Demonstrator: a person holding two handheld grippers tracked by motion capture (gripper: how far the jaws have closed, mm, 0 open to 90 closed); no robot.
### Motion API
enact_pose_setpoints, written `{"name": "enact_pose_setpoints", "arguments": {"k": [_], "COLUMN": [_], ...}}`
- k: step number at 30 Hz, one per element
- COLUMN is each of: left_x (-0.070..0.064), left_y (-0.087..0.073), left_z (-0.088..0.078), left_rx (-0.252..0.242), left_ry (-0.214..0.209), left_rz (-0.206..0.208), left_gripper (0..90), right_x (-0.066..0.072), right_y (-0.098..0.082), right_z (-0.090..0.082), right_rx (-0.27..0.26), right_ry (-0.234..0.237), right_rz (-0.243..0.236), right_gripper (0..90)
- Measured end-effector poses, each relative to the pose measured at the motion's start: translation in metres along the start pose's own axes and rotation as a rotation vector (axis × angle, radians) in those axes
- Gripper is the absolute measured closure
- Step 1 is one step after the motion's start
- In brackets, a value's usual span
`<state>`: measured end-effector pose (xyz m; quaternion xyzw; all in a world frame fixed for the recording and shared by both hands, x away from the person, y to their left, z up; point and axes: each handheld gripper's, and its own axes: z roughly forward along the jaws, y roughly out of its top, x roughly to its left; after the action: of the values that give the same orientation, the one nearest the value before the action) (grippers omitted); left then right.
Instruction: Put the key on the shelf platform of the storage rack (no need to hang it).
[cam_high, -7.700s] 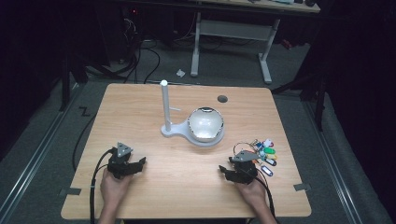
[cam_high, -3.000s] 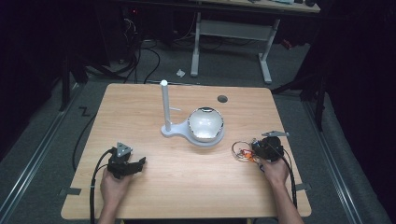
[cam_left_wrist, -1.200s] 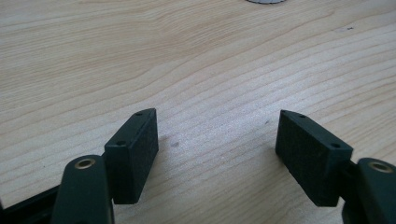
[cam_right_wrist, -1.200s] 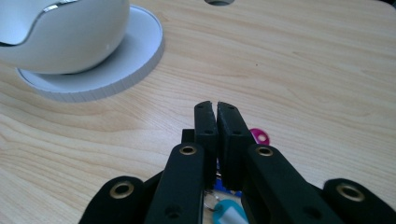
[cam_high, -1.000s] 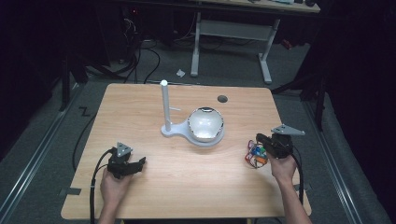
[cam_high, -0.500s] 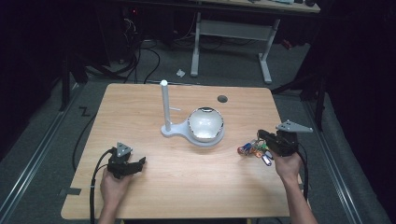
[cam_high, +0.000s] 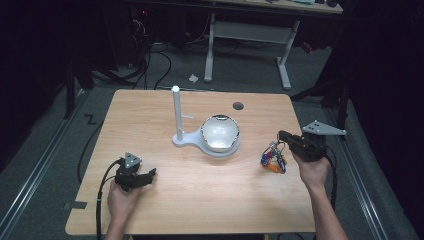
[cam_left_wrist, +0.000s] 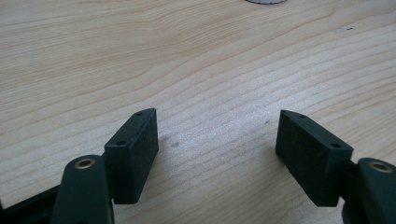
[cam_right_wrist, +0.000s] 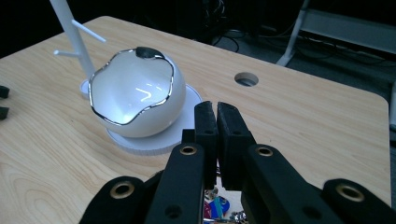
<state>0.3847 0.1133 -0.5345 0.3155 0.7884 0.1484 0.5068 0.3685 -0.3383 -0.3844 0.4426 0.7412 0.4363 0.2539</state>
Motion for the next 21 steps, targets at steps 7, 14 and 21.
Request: {"name": "enact_pose_setpoints", "arguments": {"k": [7,14,21], "left_x": [0.0,0.0,0.0], "left_y": [0.0,0.0,0.0], "left_z": [0.0,0.0,0.0], "left_rx": [0.0,0.0,0.0], "left_ry": [0.0,0.0,0.001], "left_rz": [-0.001,0.0,-0.002], "left_gripper": [30.2,30.2,30.2], "right_x": [0.002,0.007,0.015], "right_y": [0.013,0.028,0.045], "right_z": [-0.005,-0.007,-0.013], "right_rx": [-0.003,0.001,-0.021], "right_ry": [0.041,0.093,0.125], "right_rz": [-0.013,-0.029,-0.054], "right_gripper": [88.3,88.3,88.3]}}
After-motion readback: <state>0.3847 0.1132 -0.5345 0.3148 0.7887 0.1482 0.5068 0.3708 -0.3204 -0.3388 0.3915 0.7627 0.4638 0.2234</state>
